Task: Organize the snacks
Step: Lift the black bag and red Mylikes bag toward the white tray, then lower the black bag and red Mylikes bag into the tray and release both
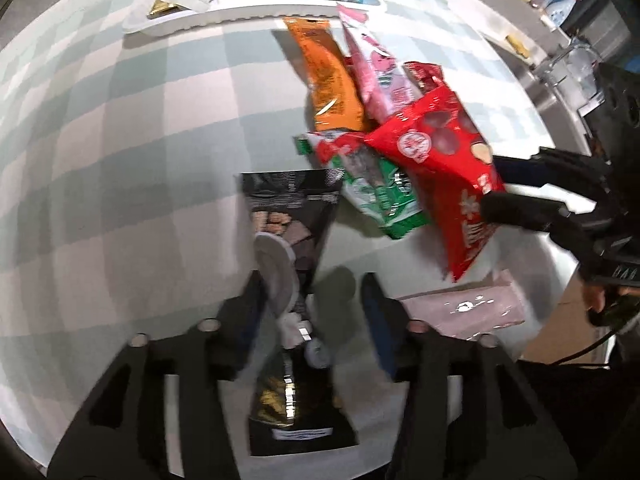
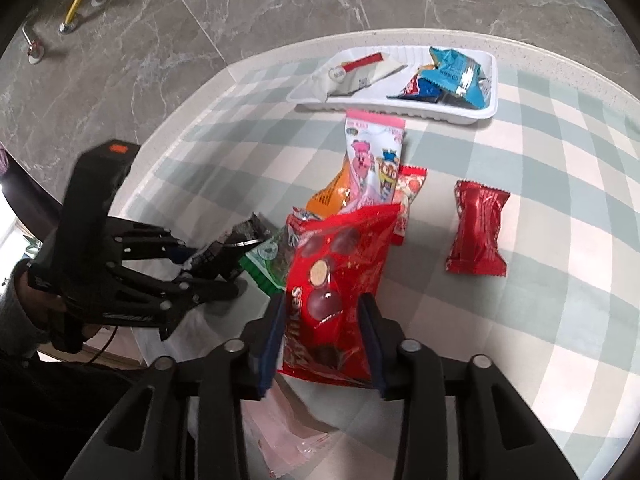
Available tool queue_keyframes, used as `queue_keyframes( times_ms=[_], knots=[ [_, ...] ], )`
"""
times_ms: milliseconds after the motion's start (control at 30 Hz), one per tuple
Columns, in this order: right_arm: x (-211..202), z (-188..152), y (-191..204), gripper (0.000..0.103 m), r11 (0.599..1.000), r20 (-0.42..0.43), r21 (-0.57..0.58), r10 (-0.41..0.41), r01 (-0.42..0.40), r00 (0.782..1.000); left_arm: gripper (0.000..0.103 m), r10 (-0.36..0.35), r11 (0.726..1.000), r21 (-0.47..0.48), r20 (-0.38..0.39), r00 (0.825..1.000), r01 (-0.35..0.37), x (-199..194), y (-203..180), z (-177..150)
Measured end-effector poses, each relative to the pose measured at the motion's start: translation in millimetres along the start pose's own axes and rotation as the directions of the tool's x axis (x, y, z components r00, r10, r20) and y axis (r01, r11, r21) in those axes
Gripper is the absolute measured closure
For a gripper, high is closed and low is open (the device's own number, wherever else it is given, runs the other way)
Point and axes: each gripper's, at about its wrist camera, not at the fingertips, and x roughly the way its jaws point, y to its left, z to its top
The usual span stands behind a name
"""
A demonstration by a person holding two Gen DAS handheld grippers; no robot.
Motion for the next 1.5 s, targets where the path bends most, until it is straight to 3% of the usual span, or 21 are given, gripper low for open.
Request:
queue_keyframes(
  times_ms=[167, 467, 567, 667, 733, 900, 1067, 1300, 1500],
  knots=[
    [7.3, 0.4, 6.5, 0.049, 0.996, -0.017, -0.029, -0.08, 0.079, 0.997, 0.032, 0.04, 0.996, 0.074, -0.001, 0.999, -0.04, 6.8, -19.3, -2.1],
    [23.9, 1.5, 7.4, 0.049, 0.994, -0.051, -0.038, -0.104, 0.102, 0.993, 0.034, 0.084, 0.989, 0.117, 0.042, 0.996, -0.088, 12.3, -27.9, -0.2],
    [29.7, 1.8, 2.4, 0.052, 0.996, -0.062, -0.012, -0.092, 0.091, 0.994, 0.046, 0.127, 0.98, 0.148, 0.066, 0.99, -0.136, 12.6, -31.2, -2.4],
    [28.5, 2.2, -11.1, 0.057, 0.997, -0.052, 0.072, -0.001, 0.004, 0.999, 0.071, 0.129, 0.983, 0.118, 0.082, 0.988, -0.138, 8.6, -20.5, -2.4],
    [27.2, 1.0, -21.1, 0.06, 0.989, -0.04, 0.133, 0.065, -0.059, 0.997, 0.08, 0.071, 0.996, 0.048, 0.087, 0.994, -0.075, 5.1, -4.0, 0.2],
    [20.8, -3.3, -47.0, 0.062, 0.929, 0.018, 0.296, 0.23, -0.225, 0.973, 0.082, -0.043, 0.997, -0.06, 0.1, 0.994, 0.05, -0.4, 26.2, -2.3],
    [9.9, -7.6, -66.0, 0.062, 0.837, 0.102, 0.41, 0.353, -0.362, 0.93, 0.083, -0.186, 0.959, -0.19, 0.145, 0.972, 0.212, -6.6, 50.3, -2.5],
    [-2.3, -11.5, -81.7, 0.062, 0.752, 0.185, 0.48, 0.415, -0.451, 0.891, 0.083, -0.284, 0.901, -0.272, 0.222, 0.933, 0.339, -19.9, 70.8, 8.6],
    [-8.2, -2.7, -86.4, 0.062, 0.727, 0.23, 0.491, 0.424, -0.481, 0.876, 0.083, -0.319, 0.879, -0.272, 0.276, 0.906, 0.393, -35.7, 79.2, 23.3]
  ],
)
